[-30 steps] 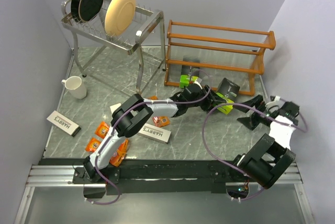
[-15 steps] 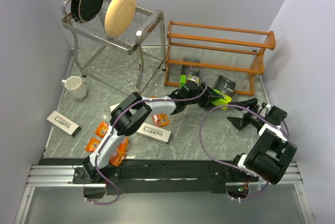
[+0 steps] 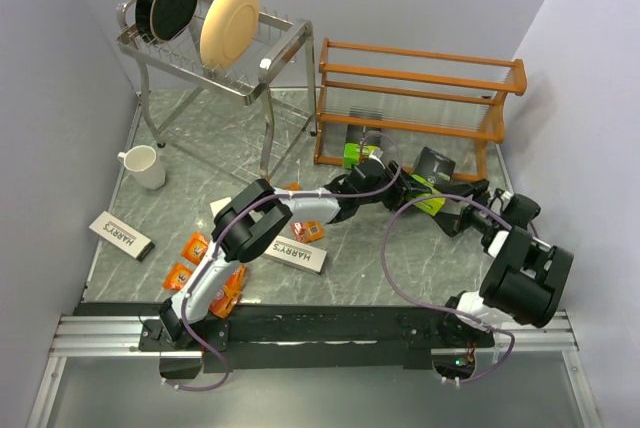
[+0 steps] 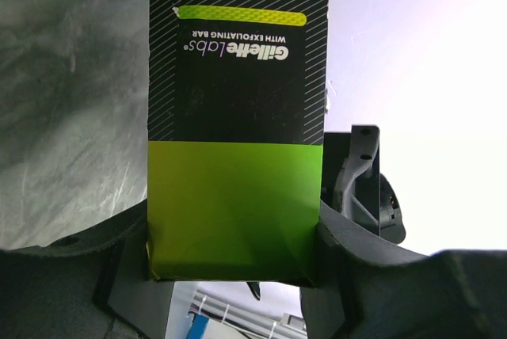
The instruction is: Place and organize the shaving razors onto the shelf
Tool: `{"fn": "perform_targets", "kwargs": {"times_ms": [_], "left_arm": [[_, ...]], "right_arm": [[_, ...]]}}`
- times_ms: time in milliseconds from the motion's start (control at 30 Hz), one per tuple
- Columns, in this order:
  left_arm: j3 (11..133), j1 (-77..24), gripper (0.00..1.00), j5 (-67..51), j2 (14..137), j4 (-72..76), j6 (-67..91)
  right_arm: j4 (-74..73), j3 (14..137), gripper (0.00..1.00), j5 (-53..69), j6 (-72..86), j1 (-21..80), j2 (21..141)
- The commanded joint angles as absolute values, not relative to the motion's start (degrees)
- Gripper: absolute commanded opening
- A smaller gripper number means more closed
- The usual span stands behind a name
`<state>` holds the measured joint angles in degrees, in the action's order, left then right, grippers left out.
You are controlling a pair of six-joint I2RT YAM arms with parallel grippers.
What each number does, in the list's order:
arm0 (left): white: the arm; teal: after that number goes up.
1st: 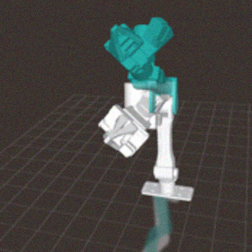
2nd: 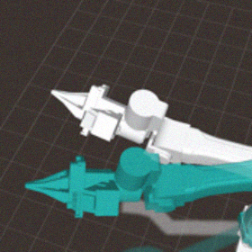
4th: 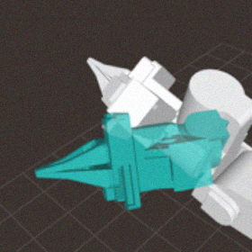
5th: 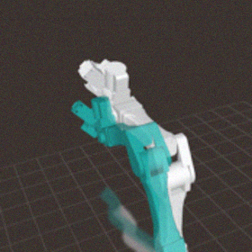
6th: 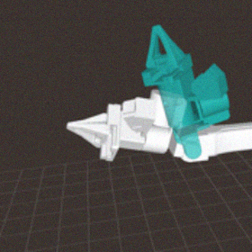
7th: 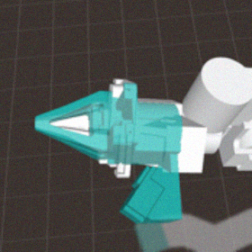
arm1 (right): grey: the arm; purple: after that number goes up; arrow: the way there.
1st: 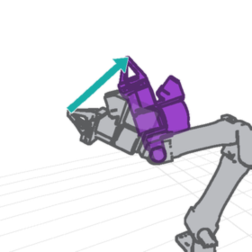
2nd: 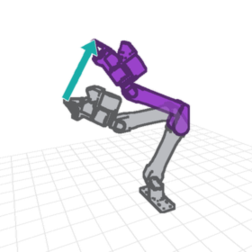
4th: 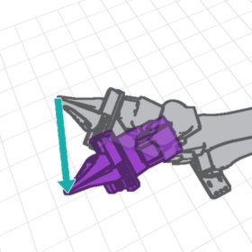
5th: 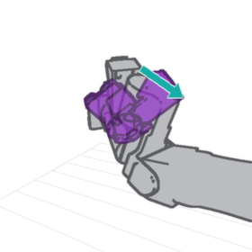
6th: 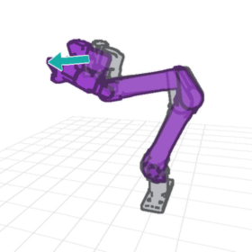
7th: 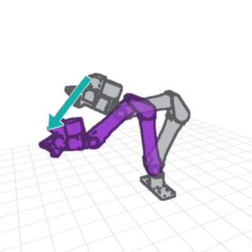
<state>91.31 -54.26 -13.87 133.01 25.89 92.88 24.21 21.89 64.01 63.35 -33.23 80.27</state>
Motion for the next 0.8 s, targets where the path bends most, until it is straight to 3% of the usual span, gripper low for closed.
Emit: {"fn": "perform_targets", "kwargs": {"times_ms": [0, 167, 233, 300, 367, 467, 700, 767], "left_arm": [[93.3, -55.6, 0.01, -13.6, 131.0, 29.8, 93.1], [93.6, -55.8, 0.02, -12.9, 131.3, 29.1, 92.3], [93.2, -55.7, 0.04, -12.6, 131.2, 28.4, 92.5], [92.8, -55.8, 0.17, -12.7, 131.0, 28.4, 92.4], [92.3, -55.6, 0.33, -13.9, 130.4, 29.6, 90.8], [90.0, -54.9, 0.43, -15.1, 128.9, 31.3, 88.3], [84.8, -53.8, 0.52, -17.0, 126.9, 33.0, 87.2], [84.4, -53.7, 0.65, -17.8, 126.1, 34.6, 86.1]], "right_arm": [[25.3, 24.2, 0.94, 63.4, 63.2, -30.6, 82.0], [25.1, 23.6, 0.86, 62.1, 62.1, -30.7, 84.2], [28.4, 22.9, 0.76, 62.2, 63.5, -30.6, 84.0], [29.1, 23.0, 0.64, 62.3, 63.9, -30.6, 83.9], [29.9, 23.9, 0.59, 62.7, 64.0, -30.6, 83.5], [30.2, 25.1, 0.52, 63.0, 64.1, -30.8, 83.1], [27.2, 26.3, 0.43, 62.8, 60.3, -32.3, 82.9], [21.1, 28.1, 0.43, 62.3, 56.6, -32.8, 82.7]]}}
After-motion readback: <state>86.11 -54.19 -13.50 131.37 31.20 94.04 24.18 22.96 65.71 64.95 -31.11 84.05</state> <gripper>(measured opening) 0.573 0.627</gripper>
